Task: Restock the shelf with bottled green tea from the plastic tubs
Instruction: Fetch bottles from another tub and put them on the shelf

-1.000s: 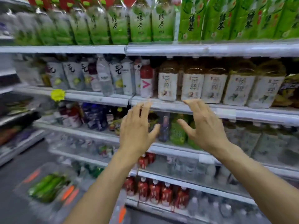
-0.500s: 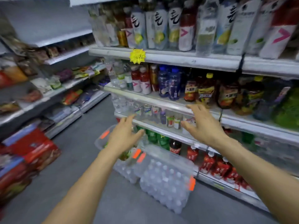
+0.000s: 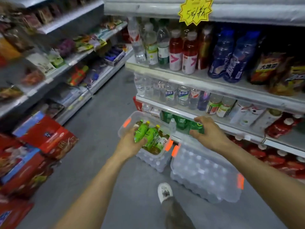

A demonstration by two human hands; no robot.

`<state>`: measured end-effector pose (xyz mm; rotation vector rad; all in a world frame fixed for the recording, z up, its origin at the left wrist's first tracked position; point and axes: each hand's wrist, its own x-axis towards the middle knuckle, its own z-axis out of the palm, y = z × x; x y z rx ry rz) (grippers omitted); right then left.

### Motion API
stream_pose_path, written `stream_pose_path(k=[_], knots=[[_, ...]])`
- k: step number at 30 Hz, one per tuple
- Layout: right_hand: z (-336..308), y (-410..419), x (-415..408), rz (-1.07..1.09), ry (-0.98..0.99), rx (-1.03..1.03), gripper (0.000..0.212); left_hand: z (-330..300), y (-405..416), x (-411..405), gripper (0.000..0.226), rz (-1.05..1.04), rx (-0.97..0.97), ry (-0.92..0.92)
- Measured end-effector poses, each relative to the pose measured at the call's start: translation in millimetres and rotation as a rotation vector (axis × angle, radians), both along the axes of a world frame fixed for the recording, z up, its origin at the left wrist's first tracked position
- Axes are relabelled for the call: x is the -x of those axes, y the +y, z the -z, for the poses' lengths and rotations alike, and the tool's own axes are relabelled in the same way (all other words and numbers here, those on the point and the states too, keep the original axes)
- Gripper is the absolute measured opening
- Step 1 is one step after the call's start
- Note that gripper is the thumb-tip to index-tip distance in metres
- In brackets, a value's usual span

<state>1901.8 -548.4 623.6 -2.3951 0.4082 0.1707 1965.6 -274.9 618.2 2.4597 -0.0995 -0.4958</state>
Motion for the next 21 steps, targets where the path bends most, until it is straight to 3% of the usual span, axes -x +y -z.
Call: stream_pose_path(k=[10, 16, 21], knots=[[140, 70, -185, 0.104, 0.268, -0.207, 0.052, 112, 50, -180, 0.059, -0.021, -0.060, 0.198], [238, 104, -230, 0.231, 0.539, -0.300, 0.059, 200, 64, -250, 0.055, 0.044, -0.116, 0.338], [321, 130, -264, 0.432, 0.679, -0.434, 0.072, 293, 60, -282, 0.074, 0.106, -0.121, 0.433]])
